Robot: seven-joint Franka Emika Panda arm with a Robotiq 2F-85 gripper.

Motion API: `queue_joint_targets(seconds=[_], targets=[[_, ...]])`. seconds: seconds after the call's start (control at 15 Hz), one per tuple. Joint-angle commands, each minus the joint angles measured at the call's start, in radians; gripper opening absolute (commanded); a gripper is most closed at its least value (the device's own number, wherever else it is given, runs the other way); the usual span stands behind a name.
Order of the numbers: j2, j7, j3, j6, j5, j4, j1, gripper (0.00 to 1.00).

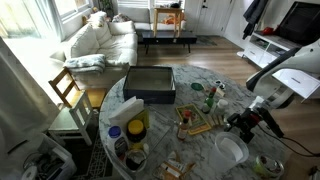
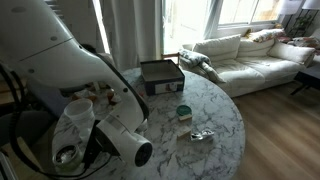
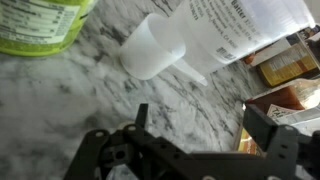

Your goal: Pour the contents in the clear measuring cup into the clear cup on the left

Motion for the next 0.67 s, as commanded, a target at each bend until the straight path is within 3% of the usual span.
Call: queue_joint_targets(seconds=[0.0,0.13,0.2,0.4,0.6], targets=[[0.003,0.122,-0.009,0.009,-0.057,0.016,0.018,0.9],[0.0,0.212,-0.011,0.019,-0.084,0.021,0.029,0.88],[-0.001,0.259,-0.013,0.018,-0.107,0.025,0.035,0.96],[-0.001,0.368,-0.012,0.002,-0.181,0.04,0.042,1.0],[-0.001,0.454,-0.004,-0.012,-0.255,0.056,0.054,0.98]])
